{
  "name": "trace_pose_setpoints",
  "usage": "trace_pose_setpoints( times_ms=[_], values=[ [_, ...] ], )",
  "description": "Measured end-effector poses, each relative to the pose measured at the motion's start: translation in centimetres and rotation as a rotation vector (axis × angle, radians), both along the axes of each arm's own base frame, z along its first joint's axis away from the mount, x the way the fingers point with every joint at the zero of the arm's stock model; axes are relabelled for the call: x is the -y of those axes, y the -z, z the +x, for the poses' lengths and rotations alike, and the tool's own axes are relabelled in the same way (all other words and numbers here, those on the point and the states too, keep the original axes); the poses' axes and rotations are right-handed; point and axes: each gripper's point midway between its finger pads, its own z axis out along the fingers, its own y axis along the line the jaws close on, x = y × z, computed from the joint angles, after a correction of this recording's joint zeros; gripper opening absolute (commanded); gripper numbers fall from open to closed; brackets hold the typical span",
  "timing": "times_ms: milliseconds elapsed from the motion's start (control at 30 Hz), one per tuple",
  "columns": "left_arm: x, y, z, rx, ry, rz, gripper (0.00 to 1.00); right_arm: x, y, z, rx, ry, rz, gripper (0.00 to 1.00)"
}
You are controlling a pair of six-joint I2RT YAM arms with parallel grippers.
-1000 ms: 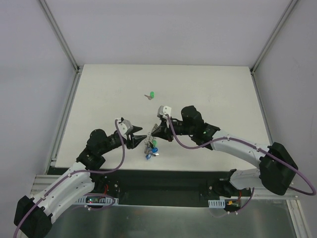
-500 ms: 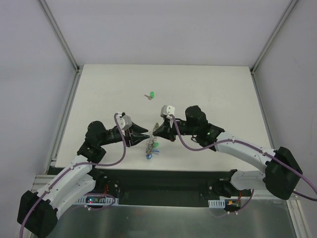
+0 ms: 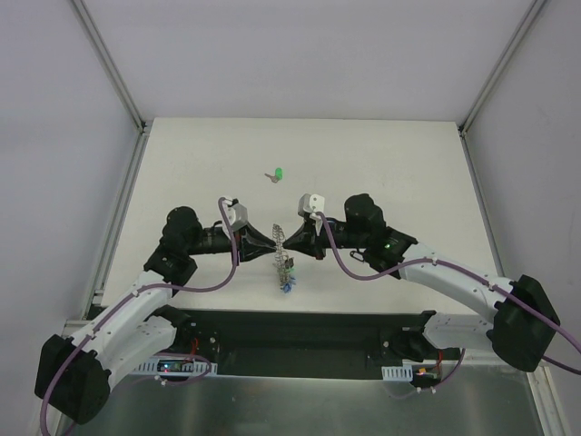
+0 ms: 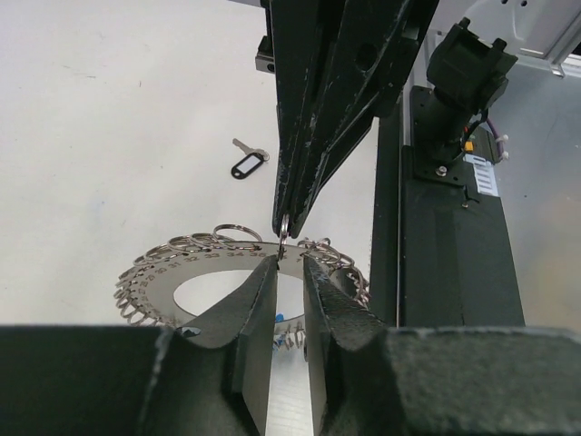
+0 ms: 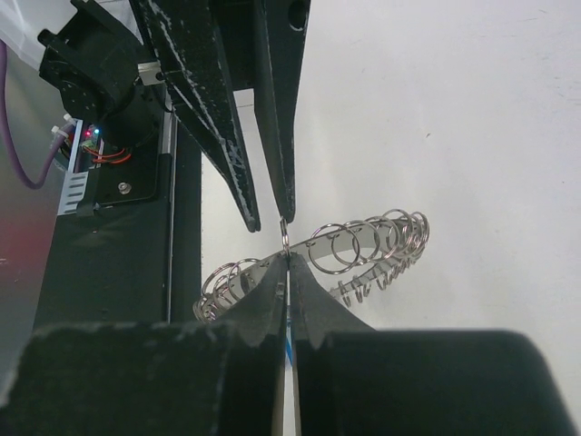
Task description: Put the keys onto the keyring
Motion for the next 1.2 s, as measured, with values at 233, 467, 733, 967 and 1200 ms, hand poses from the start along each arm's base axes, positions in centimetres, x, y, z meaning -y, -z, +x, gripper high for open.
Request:
trace_pose_setpoints(
  times_ms=[233,467,733,967,1200],
  values=[
    [0.2,0.8,0.3,-0.033,0.009,0.014,0.10,0.1,0.2,-0.2,-0.008,-0.005,-0.007,0.01],
    [0.4,1.1,0.4,-0.048,0.021,0.018,0.16,0.1,0.3,-0.2,-0.012,-0.006,-0.011,0.01],
    [0.5,0.7,0.5,-0.031,0.019,0.005,0.25,0.1,0.3,-0.2,-0.013,-0.006,-0.012,0.01],
    [0.6,0.9,0.7,-0.045,0.020,0.006,0.26,0.2,0.3,-0.2,-0.014,-0.006,-0.012,0.01],
    [0.7,1.2,0.9,-0.057,0.020,0.007,0.19,0.1,0.3,-0.3,-0.017,-0.005,-0.011,0.01]
  ],
)
